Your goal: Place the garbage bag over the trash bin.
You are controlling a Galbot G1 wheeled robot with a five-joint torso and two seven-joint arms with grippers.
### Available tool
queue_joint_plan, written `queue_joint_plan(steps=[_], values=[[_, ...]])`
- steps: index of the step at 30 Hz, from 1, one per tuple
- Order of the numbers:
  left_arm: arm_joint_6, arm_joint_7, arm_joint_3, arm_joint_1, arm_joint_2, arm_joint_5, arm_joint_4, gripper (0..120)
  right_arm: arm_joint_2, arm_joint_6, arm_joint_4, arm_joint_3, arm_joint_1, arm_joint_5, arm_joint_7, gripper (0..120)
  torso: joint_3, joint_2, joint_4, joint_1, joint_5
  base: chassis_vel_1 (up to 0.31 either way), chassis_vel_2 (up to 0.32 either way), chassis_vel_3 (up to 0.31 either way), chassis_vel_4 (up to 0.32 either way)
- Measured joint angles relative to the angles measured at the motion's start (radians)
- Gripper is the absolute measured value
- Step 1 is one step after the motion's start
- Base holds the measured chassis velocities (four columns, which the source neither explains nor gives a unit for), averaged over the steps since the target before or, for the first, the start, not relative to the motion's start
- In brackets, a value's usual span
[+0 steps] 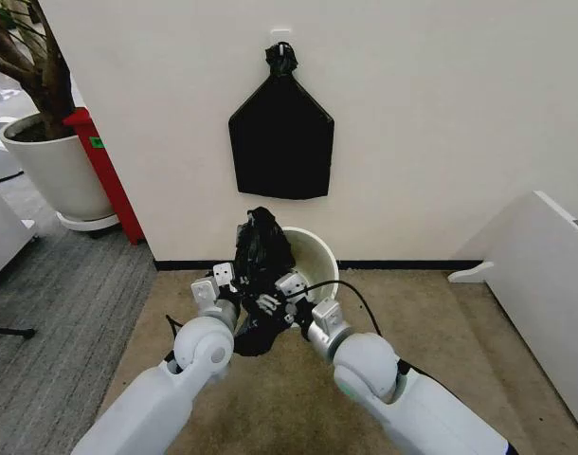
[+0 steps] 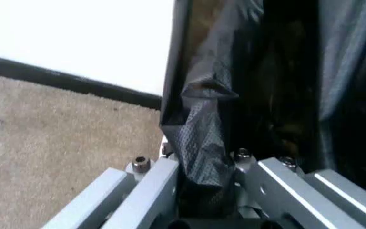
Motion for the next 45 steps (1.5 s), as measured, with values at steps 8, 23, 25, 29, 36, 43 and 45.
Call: queue_joint_plan(steps=[8, 23, 25, 29, 36, 43, 45], values=[[-0.008, 0.009, -0.007, 0.001, 0.002, 0.002, 0.017, 1, -0.009, -0.041, 0.058, 0.006, 0.038, 0.042, 0.021, 50, 0.000, 0.000, 0.0003, 0.000, 0.0000, 0.000, 0.000, 0.000, 0.000], [-0.014, 0.009, -0.009, -0.003, 0.000, 0.005, 0.018, 1, -0.016, -0.034, 0.053, 0.011, 0.001, 0.023, 0.009, 0, 0.000, 0.000, 0.0001, 0.000, 0.0000, 0.000, 0.000, 0.000, 0.000], [-0.014, 0.010, -0.010, -0.003, 0.000, 0.005, 0.018, 1, -0.013, -0.034, 0.051, 0.004, 0.000, 0.020, 0.006, 10, 0.000, 0.000, 0.0002, 0.000, 0.0000, 0.000, 0.000, 0.000, 0.000], [-0.014, 0.010, -0.009, -0.003, -0.001, 0.006, 0.018, 1, -0.003, -0.035, 0.040, -0.005, 0.002, 0.013, 0.003, 22, 0.000, 0.000, 0.0003, 0.000, 0.0001, 0.000, 0.000, 0.000, 0.000], [-0.015, 0.011, -0.004, 0.001, 0.000, 0.006, 0.015, 1, 0.003, -0.035, 0.024, -0.011, 0.014, 0.009, 0.001, 47, 0.000, 0.000, 0.0002, 0.000, 0.0000, 0.000, 0.000, 0.000, 0.000], [-0.018, 0.013, -0.003, 0.005, 0.002, 0.008, 0.010, 1, -0.012, -0.018, 0.025, -0.006, 0.010, 0.007, -0.004, 68, 0.000, 0.000, 0.0002, 0.000, 0.0001, 0.000, 0.000, 0.000, 0.000], [-0.018, 0.013, -0.003, 0.005, 0.002, 0.008, 0.009, 1, -0.013, -0.016, 0.025, -0.005, 0.009, 0.006, -0.005, 67, 0.000, 0.000, 0.0002, 0.000, 0.0001, 0.000, 0.000, 0.000, 0.000]])
